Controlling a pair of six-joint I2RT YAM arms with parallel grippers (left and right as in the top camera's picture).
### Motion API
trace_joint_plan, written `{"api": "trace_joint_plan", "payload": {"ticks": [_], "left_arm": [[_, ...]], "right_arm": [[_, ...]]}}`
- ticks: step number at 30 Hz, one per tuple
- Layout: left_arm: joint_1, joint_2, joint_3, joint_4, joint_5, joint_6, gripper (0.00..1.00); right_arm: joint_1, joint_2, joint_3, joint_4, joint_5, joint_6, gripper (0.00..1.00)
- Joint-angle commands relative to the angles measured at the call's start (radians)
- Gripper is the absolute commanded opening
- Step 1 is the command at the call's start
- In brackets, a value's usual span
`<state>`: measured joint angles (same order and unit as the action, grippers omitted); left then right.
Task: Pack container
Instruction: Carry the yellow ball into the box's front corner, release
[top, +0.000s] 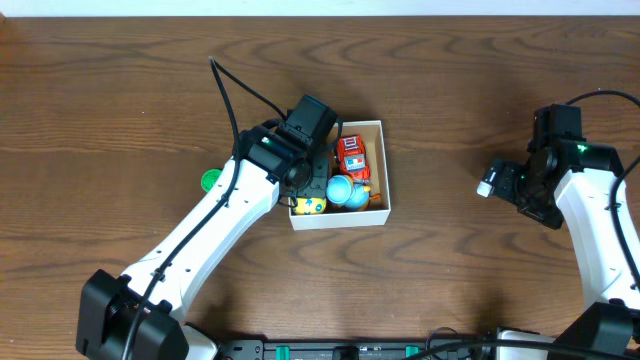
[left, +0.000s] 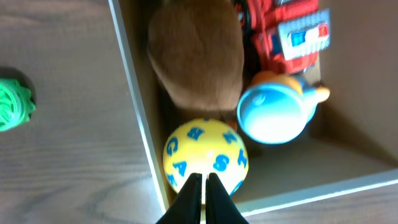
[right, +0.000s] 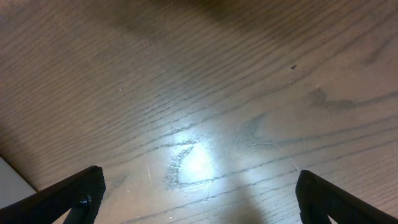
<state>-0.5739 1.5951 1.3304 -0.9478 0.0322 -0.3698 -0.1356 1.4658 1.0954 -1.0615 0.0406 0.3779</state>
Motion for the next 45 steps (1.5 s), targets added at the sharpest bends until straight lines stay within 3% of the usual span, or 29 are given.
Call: {"api": "trace_joint_plan", "payload": {"ticks": [1,22,36,45], "left_arm": [[-0.002,-0.007,0.015,-0.029,0.024,-0.003,0.06],[-0.002,0.025,-0.055,-0.016,0.039,-0.003,0.06],[-0.032,0.249,-0.068,0.026,0.115,-0.006,0.06],[-0.029,0.153,0.008,0.007,0.096,0.04,0.06]], "right_arm": [[-0.002,-0.001,-0.003,-0.001,0.0,-0.013,0.99],[-0.002,-0.001,-0.003,-0.002,0.0,-0.013,0.99],[-0.002,-0.001,-0.003,-0.002,0.0,-0.013,0.99],[-0.002,-0.001,-0.003,-0.002,0.0,-0.016,0.99]]}}
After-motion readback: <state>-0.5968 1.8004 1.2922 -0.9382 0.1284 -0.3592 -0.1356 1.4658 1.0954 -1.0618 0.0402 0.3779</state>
